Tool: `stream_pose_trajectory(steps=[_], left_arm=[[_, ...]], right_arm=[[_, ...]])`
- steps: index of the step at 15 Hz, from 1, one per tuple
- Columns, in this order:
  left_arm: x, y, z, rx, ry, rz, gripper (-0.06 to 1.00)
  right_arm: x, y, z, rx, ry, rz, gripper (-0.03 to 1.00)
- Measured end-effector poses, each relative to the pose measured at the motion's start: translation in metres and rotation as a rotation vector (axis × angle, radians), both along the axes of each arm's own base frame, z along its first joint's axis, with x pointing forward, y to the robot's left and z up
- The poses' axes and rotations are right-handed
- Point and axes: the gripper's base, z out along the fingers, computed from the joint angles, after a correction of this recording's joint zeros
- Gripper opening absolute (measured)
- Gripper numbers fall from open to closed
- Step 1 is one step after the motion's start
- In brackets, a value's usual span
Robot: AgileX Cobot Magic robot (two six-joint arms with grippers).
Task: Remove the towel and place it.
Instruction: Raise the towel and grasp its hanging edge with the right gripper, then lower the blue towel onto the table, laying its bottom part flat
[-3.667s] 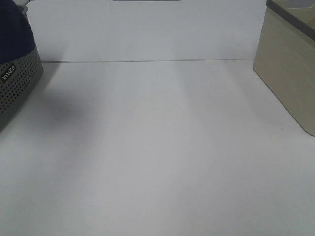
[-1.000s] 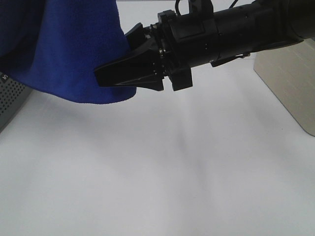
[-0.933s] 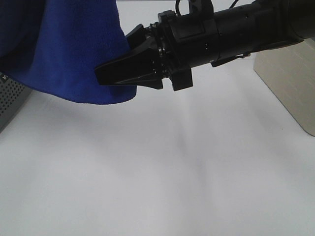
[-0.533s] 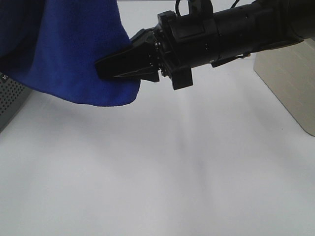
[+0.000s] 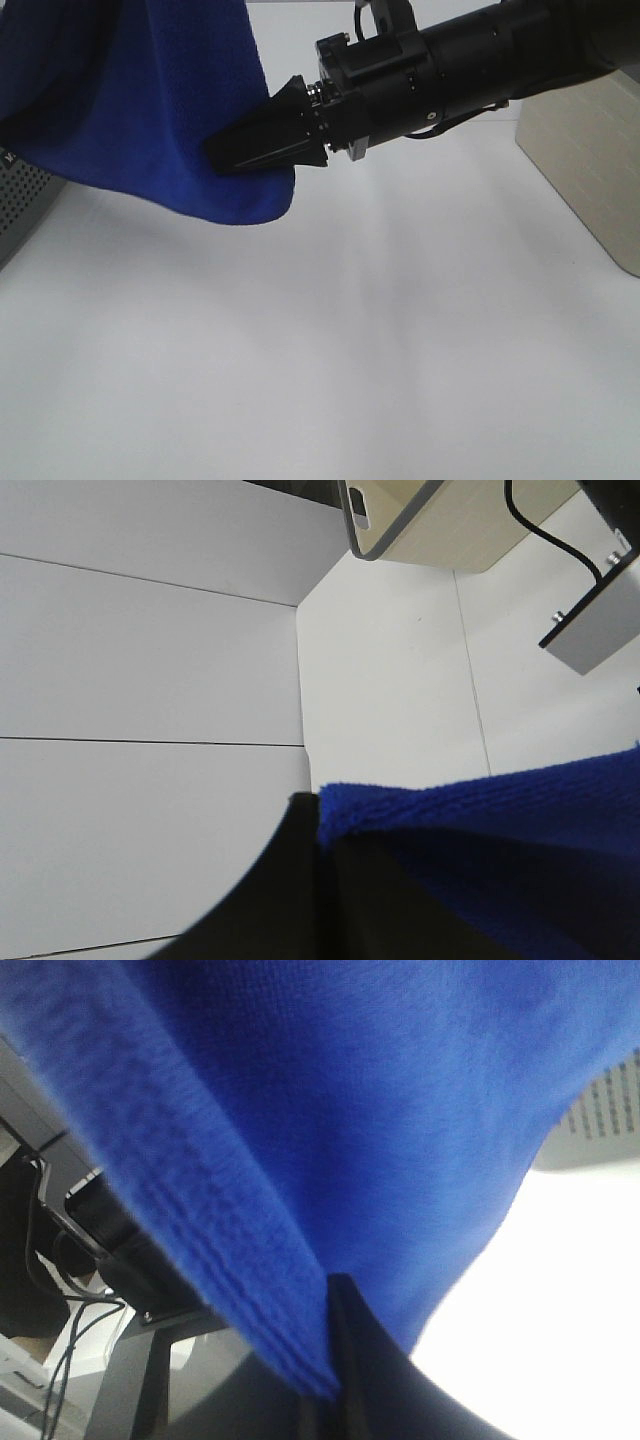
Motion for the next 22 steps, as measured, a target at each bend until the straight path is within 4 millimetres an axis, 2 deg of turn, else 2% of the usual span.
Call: stream_pose_trajectory(steps=[2,6,10,11,15,16,20,22], left_arm=[[0.0,0.0,0.0,0.0,0.0,0.0,0.0],[0.0,0.0,0.001,-0.032,0.007,0.011,0.0],[0.005,-0.003,0.01,-0.271,0.065,0.081,0.0],[0.01,-0.007,0.012,-0.373,0.088,0.102,0.0],[0.027,-0.02,0.009,-0.533,0.113,0.125,0.0],[0.037,-0.028,0.008,-0.604,0.096,0.121,0.0],[0.051,-0.036,0.007,-0.643,0.019,0.115,0.0],[0.06,-0.042,0.002,-0.621,-0.031,0.117,0.0]], right_arm=[[0.002,-0.003,0.013,-0.122,0.017,-0.007,0.02],[0.003,-0.018,0.067,-0.381,-0.031,-0.142,0.02],[0.003,-0.035,0.11,-0.532,-0.06,-0.327,0.02],[0.003,-0.041,0.123,-0.568,-0.094,-0.383,0.02],[0.014,-0.068,0.168,-0.732,-0.258,-0.663,0.02],[0.018,-0.082,0.184,-0.809,-0.329,-0.785,0.02],[0.022,-0.1,0.206,-0.9,-0.456,-0.932,0.02],[0.023,-0.104,0.209,-0.927,-0.492,-0.967,0.02]])
